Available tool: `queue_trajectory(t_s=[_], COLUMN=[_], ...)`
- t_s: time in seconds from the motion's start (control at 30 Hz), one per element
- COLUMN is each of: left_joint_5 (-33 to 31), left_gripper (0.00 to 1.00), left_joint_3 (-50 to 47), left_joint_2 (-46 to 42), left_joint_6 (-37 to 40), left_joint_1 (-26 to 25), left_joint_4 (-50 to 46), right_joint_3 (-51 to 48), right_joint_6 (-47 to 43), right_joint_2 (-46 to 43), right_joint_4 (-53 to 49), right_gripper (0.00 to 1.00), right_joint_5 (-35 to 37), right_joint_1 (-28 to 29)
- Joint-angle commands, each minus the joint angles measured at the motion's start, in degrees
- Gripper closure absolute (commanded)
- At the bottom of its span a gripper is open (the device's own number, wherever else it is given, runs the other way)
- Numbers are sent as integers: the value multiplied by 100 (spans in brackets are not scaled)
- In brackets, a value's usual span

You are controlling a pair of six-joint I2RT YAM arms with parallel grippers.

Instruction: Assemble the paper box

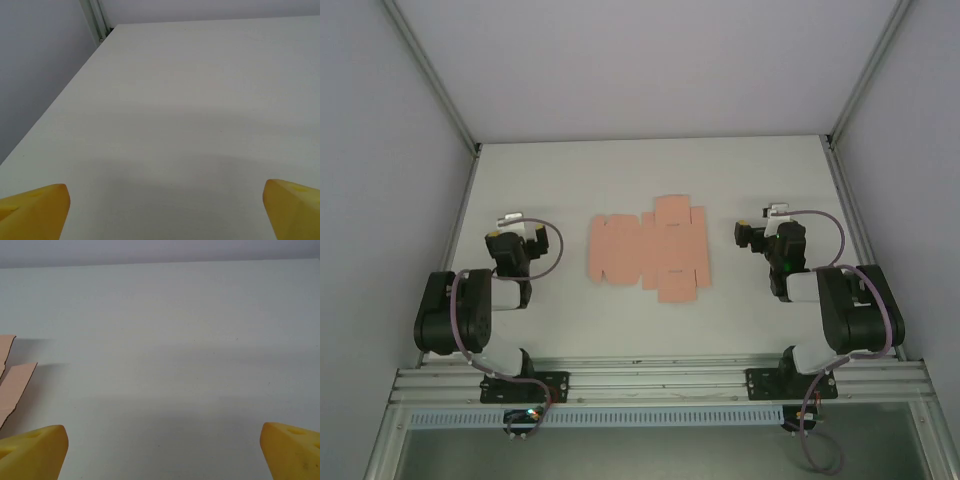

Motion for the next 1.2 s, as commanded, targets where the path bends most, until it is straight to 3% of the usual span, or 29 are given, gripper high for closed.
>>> queue_trajectory(t_s=[0.0, 0.33, 1.1, 1.17], left_joint_5=[109, 378, 379, 321], left_gripper=[0, 0, 0, 0], left_joint_3=[147, 192, 176, 276], left_joint_2=[52, 43, 35, -158], left_joint_6=[58, 78, 82, 86], left_joint_1=[44, 90, 95, 81], left_joint_4=[13, -85, -51, -379], right_joint_3=[136, 151, 122, 142], right_joint_6=[11, 20, 31, 47], right_joint_2=[73, 70, 58, -88], right_joint_4=[157, 134, 174, 56], right_gripper=[0, 0, 0, 0], right_joint_5=[40, 34, -4, 50], right_joint_1=[32, 32, 7, 14])
